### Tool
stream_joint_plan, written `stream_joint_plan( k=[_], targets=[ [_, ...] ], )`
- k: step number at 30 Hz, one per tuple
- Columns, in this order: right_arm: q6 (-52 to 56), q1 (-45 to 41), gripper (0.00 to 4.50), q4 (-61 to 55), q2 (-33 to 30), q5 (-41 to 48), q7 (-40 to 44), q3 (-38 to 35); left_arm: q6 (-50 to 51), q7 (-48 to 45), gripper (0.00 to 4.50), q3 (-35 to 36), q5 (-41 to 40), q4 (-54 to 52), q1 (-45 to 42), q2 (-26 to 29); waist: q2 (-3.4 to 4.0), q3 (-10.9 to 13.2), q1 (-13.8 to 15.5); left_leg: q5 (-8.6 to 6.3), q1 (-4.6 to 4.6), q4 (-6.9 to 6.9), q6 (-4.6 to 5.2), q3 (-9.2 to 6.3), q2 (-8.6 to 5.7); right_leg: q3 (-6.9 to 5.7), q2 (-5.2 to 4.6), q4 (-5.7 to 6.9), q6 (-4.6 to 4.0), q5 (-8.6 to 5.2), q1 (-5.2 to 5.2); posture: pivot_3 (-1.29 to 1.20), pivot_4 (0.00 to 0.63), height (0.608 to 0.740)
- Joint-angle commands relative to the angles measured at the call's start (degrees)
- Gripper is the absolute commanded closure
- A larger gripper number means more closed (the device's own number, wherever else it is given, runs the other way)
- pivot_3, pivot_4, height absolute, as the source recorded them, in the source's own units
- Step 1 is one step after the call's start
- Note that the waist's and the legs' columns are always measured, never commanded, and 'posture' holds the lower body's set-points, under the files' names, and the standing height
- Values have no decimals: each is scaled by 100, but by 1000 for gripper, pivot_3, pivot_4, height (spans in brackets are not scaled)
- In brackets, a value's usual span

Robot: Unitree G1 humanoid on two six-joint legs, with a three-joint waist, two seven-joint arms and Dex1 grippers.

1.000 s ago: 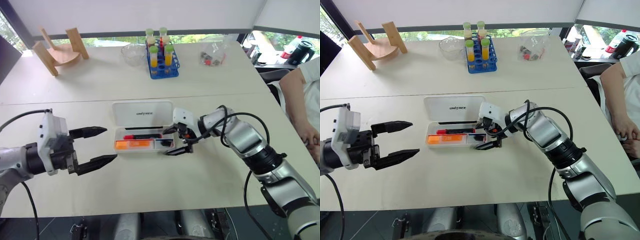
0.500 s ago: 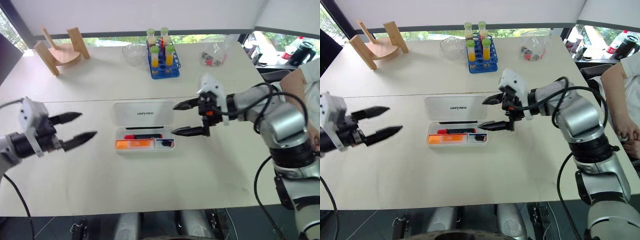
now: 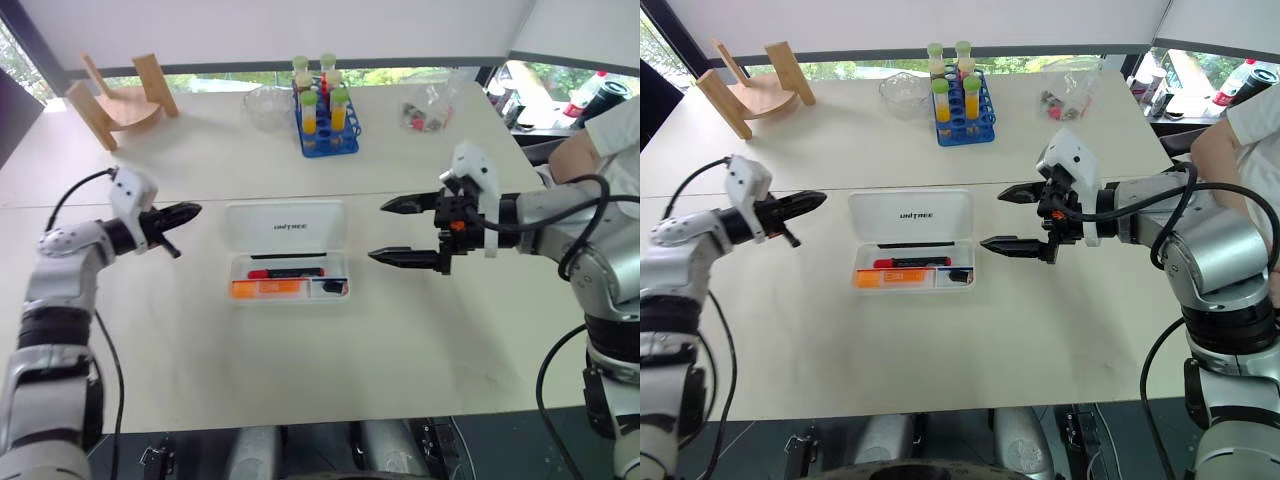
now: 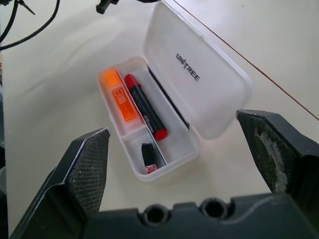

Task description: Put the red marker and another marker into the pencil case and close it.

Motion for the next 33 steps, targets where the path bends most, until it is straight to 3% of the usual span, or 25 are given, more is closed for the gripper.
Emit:
stream_joint_plan(
  k=[1, 6, 14, 18, 22, 26, 33],
  targets=[
    [117, 34, 0, -316, -122, 198, -228, -337, -413, -343, 4449, -156, 108, 430, -418, -362, -1, -1, 26, 0, -4, 3, 0, 0, -1, 0, -1, 0, 1, 1, 0, 0, 150, 740],
    [213, 104, 0, -425, -216, 362, -389, -386, 320, -1760, 4449, -288, -437, -618, -57, -311, -3, -3, -96, 3, -61, 4, -3, -4, 1, 2, 3, 8, 2, 2, -66, 0, 150, 740],
    [285, 131, 0, -506, -285, 588, -539, -371, 1533, -2616, 4449, -679, -765, -2824, 1137, 395, 0, -3, -69, 4, -57, 7, -4, -5, 3, 5, 1, 12, 1, 1, -61, 0, 150, 740],
    [290, 77, 0, -464, -277, 631, -584, -314, 1370, -2452, 4449, -1242, -206, -3225, 1564, 474, 0, -3, -3, 5, -56, 14, -7, -11, -1, 2, -2, 13, 3, 2, -51, 0, 150, 740],
    [298, 124, 0, -535, -340, 686, -502, -179, 743, -1663, 4449, -1900, 968, -2675, 1863, 470, 14, -22, 57, 5, -44, 17, -6, -10, -2, 2, -2, 11, 5, 3, -37, 0, 150, 740],
    [250, 122, 0, -486, -432, 752, -362, -107, 1211, -1675, 4449, -1162, 168, -3361, 2227, 798, 41, -44, 35, 1, 57, -7, -1, -1, 3, 8, 2, -5, 3, 0, 56, 0, 150, 740],
    [-237, 454, 0, -287, -785, 664, 203, -4, 3067, -1273, 4449, 1000, -1671, -5445, 3509, 1564, 33, -37, -76, 1, 32, -12, 0, -5, 22, 10, 17, 2, 0, 0, 21, 0, 150, 740]
  ],
)
